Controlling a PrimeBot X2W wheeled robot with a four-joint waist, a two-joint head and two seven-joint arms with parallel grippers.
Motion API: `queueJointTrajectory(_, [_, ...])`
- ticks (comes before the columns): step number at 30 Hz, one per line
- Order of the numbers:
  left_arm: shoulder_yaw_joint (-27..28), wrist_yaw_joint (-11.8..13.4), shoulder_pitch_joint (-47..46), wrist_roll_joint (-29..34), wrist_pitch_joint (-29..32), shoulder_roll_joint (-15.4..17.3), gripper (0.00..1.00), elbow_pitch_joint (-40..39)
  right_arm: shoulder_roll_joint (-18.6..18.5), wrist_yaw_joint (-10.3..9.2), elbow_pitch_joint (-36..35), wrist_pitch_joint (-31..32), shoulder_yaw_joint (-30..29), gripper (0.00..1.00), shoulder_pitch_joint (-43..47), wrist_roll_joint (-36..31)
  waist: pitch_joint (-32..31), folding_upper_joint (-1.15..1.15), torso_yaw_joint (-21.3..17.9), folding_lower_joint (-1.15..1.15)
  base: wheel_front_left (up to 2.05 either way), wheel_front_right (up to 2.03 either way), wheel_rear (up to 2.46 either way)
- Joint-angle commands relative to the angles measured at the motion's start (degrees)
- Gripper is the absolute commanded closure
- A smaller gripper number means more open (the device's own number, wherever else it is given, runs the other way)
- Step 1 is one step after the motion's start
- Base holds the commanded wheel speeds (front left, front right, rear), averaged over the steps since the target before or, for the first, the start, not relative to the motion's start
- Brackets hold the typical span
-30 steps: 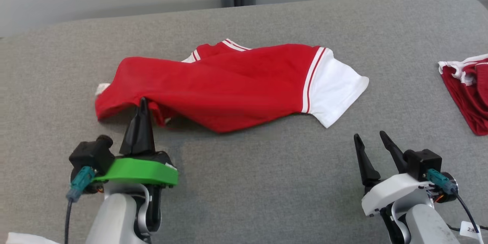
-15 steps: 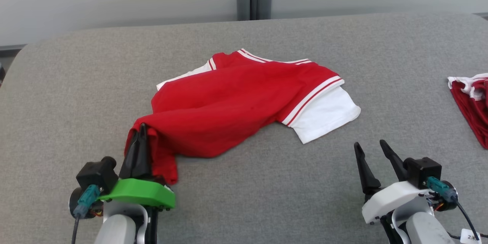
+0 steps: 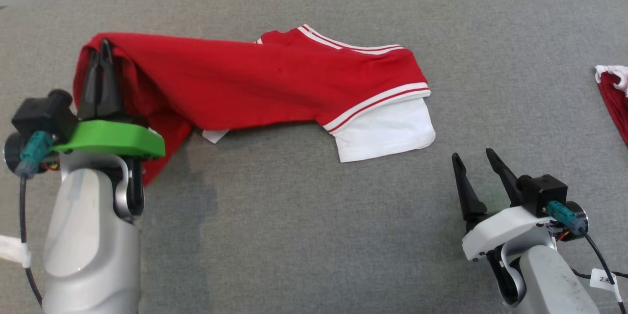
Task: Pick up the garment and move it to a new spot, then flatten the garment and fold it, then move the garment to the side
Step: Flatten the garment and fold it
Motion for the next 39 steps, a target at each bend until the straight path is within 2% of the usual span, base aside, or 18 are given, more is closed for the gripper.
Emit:
queueJointTrajectory(1, [0.8, -0.3, -1.5, 0.4, 0.0, 0.3, 1.00, 0.5, -0.2, -0.07, 0.0, -0.1, 0.0, 0.00, -0.6, 0.0, 1.4, 0.00, -0.6, 0.00, 0.00, 0.00, 0.00])
queueJointTrajectory(7, [2.9, -0.2, -2.8, 1.4, 0.0, 0.5, 1.00, 11.7, -0.2, -0.07, 0.3, -0.1, 0.7, 0.00, -1.1, 1.0, 2.5, 0.00, -1.6, 0.00, 0.00, 0.00, 0.00])
queueJointTrajectory(8, [3.5, 0.3, -3.4, 1.8, 0.0, 1.2, 0.80, 13.7, -0.2, -0.07, 0.2, -0.1, 0.8, 0.00, -1.3, 1.2, 2.8, 0.00, -1.7, 0.00, 0.00, 0.00, 0.00])
queueJointTrajectory(9, [4.3, 1.0, -3.8, 1.8, 0.0, 1.7, 0.00, 15.4, -0.2, -0.07, 0.1, -0.1, 0.9, 0.00, -1.4, 1.1, 3.1, 0.00, -1.8, 0.00, 0.00, 0.00, 0.00])
queueJointTrajectory(12, [6.5, 3.4, -4.1, 2.9, 0.0, 1.8, 0.00, 15.9, -0.2, -0.07, -0.1, -0.1, 1.0, 0.00, -1.8, 0.9, 3.9, 0.00, -1.9, 0.00, 0.00, 0.00, 0.00])
queueJointTrajectory(14, [7.3, 4.0, -2.9, 3.5, 0.0, 1.1, 0.00, 14.0, -0.2, -0.07, -0.1, -0.1, 0.7, 0.00, -1.8, 0.5, 4.0, 0.00, -1.6, 0.00, 0.00, 0.00, 0.00])
queueJointTrajectory(27, [7.1, 0.9, 6.2, 4.5, 0.0, -2.0, 0.00, 6.5, -0.2, -0.07, 0.7, -0.1, 1.1, 0.00, -1.6, 0.4, 2.6, 0.00, -0.1, 0.00, 0.00, 0.00, 0.00])
queueJointTrajectory(30, [5.4, 0.7, 8.3, 2.1, 0.0, -2.1, 0.00, 4.7, -0.2, -0.07, 0.9, -0.1, 1.8, 0.00, -2.5, -0.2, 2.5, 0.00, 0.5, 0.00, 0.00, 0.00, 0.00])
queueJointTrajectory(36, [-1.5, 2.8, 12.0, -3.0, 0.0, -2.1, 0.00, 0.8, -0.2, -0.07, 2.6, -0.1, 2.7, 0.00, -6.4, -1.6, 3.4, 0.00, 3.4, 0.00, 0.00, 0.00, 0.00])
queueJointTrajectory(39, [-4.5, 3.8, 13.2, -4.9, 0.0, -2.1, 0.00, -0.3, -0.3, -0.07, 6.3, -0.1, 1.6, 0.00, -8.9, -3.4, 3.7, 0.00, 5.2, 0.00, 0.00, 0.00, 0.00])
